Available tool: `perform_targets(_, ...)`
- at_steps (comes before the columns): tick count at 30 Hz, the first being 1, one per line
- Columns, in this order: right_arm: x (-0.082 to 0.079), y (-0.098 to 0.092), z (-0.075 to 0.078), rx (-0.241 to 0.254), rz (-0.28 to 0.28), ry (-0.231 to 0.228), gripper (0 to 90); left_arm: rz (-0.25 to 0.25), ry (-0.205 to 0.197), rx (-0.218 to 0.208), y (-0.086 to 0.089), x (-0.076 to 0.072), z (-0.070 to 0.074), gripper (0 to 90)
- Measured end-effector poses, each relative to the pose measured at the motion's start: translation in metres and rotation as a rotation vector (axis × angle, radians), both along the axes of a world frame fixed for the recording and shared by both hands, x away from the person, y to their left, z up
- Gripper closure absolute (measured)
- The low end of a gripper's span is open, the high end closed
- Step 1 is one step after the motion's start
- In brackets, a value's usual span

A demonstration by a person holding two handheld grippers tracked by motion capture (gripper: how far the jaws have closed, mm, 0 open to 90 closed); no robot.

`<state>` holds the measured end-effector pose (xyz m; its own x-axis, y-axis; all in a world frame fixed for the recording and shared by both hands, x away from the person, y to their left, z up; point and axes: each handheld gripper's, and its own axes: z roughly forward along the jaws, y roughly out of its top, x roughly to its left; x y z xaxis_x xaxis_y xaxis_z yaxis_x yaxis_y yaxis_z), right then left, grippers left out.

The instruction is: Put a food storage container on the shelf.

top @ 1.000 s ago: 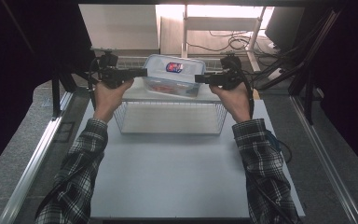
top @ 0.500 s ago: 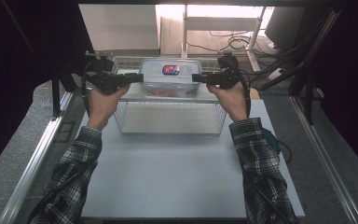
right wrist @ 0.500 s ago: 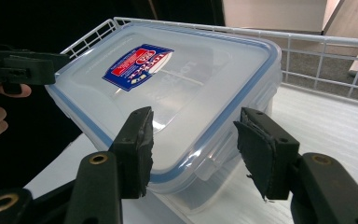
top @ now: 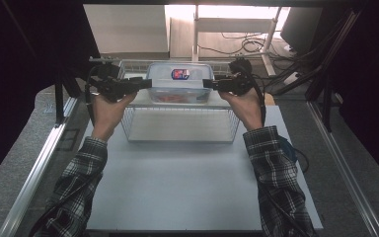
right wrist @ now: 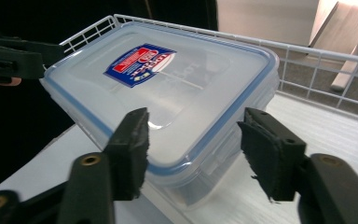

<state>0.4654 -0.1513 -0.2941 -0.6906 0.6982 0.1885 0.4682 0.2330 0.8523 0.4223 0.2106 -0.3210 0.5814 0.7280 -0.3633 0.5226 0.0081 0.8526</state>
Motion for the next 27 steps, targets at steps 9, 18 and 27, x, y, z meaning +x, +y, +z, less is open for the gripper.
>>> perform_targets(9, -0.03, -0.006, -0.005, -0.027, 0.028, -0.076, 14.7, -0.075, -0.037, 0.049, -0.003, -0.034, -0.013, 20.8)
perform_targets(18, -0.07, -0.006, -0.028, -0.135, 0.06, -0.163, 5.8, -0.117, -0.106, 0.173, -0.013, -0.077, -0.03, 8.9)
perform_targets(27, -0.106, -0.013, -0.051, -0.126, 0.11, -0.161, 2.0, -0.13, -0.118, 0.209, -0.021, -0.111, -0.06, 5.7)
